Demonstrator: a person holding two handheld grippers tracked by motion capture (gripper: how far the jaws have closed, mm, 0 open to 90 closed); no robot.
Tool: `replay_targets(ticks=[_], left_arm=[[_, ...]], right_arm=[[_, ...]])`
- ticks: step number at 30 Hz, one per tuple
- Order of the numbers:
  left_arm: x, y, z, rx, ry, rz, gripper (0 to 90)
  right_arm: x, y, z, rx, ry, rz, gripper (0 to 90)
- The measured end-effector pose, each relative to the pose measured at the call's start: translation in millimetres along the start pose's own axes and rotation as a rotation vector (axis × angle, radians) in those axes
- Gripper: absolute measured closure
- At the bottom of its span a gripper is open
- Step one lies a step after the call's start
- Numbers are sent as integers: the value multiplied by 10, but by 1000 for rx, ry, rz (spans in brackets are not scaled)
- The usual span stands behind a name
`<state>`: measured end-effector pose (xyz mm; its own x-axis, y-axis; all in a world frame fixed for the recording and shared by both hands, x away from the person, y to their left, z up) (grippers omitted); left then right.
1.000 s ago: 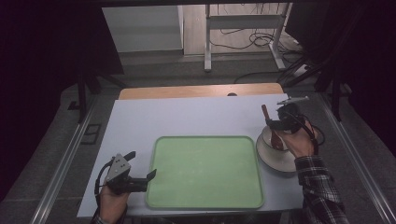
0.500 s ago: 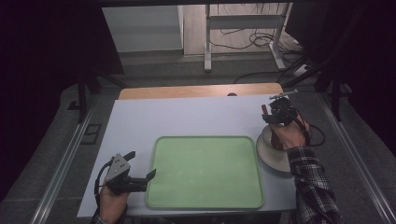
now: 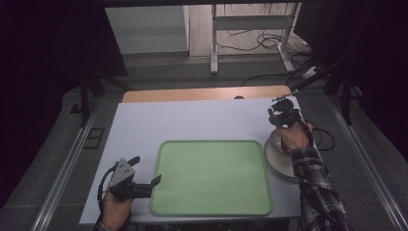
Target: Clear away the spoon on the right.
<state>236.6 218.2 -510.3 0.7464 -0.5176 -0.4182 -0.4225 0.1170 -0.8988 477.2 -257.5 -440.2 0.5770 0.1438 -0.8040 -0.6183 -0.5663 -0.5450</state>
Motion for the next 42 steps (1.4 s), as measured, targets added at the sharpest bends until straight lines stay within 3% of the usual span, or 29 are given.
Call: replay_targets(ticks=[7, 25, 42], left_arm=[[4, -1, -8, 3, -1, 1, 9], [0, -6, -16, 7, -3, -1, 9], [1, -9, -25, 11, -1, -1, 9]], right_arm=[[-122, -52, -19, 1, -42, 11, 764], [-509, -249, -28, -17, -75, 15, 765], [-780, -305, 202, -59, -144, 101, 765]])
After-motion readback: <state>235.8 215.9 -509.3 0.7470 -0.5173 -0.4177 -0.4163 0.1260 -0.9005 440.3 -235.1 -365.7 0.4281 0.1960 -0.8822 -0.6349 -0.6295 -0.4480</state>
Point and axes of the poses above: each handheld gripper's, and its own axes: x roughly forward along the jaws, y roughly out of its underside, z roughly to its left, the point moved 1 cm from there along x, roughly forward along the jaws, and after that the axes turned 9 degrees about -x, right-handed, at the moved point
